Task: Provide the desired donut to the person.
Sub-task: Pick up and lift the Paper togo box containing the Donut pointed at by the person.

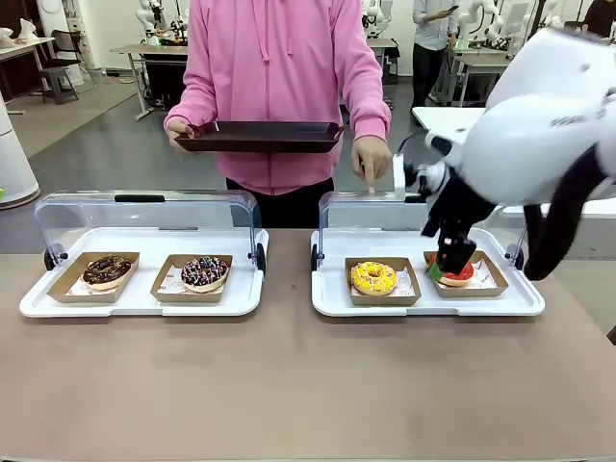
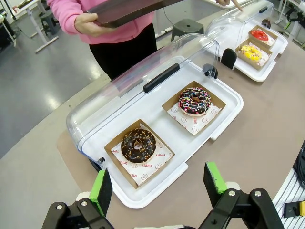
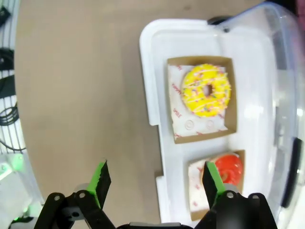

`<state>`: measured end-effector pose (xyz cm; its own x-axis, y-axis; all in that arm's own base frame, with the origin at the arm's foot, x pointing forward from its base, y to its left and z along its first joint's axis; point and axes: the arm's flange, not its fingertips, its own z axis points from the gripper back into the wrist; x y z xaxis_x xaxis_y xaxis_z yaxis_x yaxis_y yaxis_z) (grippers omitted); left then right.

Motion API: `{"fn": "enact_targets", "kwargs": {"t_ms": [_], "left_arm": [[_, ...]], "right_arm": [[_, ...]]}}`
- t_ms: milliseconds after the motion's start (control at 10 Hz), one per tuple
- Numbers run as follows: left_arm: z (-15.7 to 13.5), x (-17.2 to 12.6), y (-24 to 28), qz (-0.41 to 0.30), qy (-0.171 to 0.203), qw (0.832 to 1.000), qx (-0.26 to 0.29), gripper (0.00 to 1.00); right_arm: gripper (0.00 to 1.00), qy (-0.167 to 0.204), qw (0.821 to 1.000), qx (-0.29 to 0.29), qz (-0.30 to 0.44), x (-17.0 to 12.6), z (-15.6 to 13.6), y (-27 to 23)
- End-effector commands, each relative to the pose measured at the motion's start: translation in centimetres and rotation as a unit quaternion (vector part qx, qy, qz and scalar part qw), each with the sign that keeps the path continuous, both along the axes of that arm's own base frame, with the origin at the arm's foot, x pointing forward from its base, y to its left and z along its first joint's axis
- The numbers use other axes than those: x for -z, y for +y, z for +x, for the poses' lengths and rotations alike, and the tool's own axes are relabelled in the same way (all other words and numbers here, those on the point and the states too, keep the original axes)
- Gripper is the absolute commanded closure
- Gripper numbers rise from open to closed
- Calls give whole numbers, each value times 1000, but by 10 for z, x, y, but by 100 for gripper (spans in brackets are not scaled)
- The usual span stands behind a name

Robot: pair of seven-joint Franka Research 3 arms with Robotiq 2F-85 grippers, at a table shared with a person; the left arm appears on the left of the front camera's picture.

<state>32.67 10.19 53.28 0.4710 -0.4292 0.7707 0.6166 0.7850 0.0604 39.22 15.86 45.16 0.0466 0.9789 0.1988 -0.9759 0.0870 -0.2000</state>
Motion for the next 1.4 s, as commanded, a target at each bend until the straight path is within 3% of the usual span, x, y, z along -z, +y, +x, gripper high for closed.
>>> {"fn": "enact_targets", "kwargs": {"t_ms": [0, 200, 500, 1300], "left_arm": [[0, 1, 1, -1, -1, 1000, 1, 0], [0, 1, 1, -1, -1, 1000, 1, 0], [0, 1, 1, -1, -1, 1000, 1, 0], [0, 1, 1, -1, -1, 1000, 1, 0]], "right_arm": [[0, 14, 999, -41, -12, 33, 22, 2], [0, 14, 998, -64, 14, 72, 42, -2], [0, -5, 997, -78, 26, 98, 57, 4], [0, 4, 997, -70, 42, 112, 79, -4]]}}
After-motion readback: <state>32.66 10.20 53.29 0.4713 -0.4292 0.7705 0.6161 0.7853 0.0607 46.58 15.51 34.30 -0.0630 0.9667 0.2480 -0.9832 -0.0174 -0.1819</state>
